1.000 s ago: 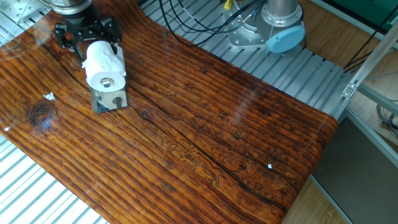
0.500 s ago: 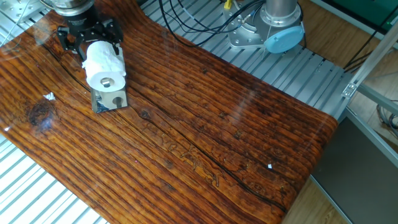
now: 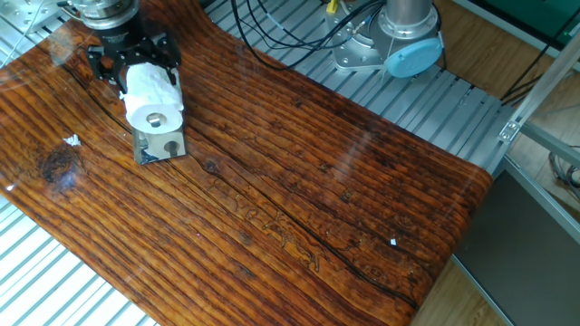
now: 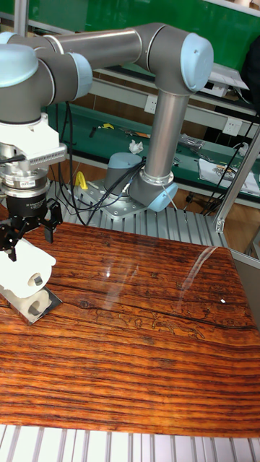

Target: Take the roll of paper down from the shelf

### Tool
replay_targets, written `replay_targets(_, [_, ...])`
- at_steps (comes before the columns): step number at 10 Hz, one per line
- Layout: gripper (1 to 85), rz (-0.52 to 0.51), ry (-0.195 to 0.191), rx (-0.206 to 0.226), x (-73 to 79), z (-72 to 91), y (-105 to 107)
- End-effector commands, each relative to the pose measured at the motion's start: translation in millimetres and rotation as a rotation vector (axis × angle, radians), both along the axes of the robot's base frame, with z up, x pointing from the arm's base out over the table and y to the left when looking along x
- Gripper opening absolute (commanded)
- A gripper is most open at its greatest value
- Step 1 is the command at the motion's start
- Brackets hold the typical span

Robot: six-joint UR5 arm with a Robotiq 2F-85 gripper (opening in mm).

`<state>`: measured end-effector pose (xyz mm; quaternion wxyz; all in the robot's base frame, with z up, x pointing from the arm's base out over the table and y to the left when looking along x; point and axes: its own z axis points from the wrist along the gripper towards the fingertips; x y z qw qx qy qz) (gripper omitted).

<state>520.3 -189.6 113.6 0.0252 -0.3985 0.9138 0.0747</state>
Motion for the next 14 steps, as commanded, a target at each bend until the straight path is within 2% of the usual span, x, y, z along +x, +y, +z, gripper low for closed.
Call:
replay_targets(1, [65.0, -0.052, -0.006, 0.022, 4.3, 1.2, 3.3])
replay_targets(3, [37.3, -0.133, 0.001, 0.002, 5.6, 0.4, -1.7])
replay_targets(4, [36.7, -0.136, -0.008, -0.028, 7.6, -0.8, -9.6])
replay_targets(5, [37.7, -0.138, -0.012, -0.023, 8.8, -0.6, -8.4])
replay_targets(7, [52.3, -0.102, -0.023, -0.017, 10.4, -0.3, -6.9])
replay_targets(9, [64.7, -0.063, -0.022, -0.036, 8.3, -1.0, -11.7])
replay_targets(11, [68.0, -0.066, -0.023, -0.05, 8.7, -1.4, -15.2])
replay_targets(14, [68.0, -0.089, -0.034, -0.077, 11.9, -2.0, -22.4])
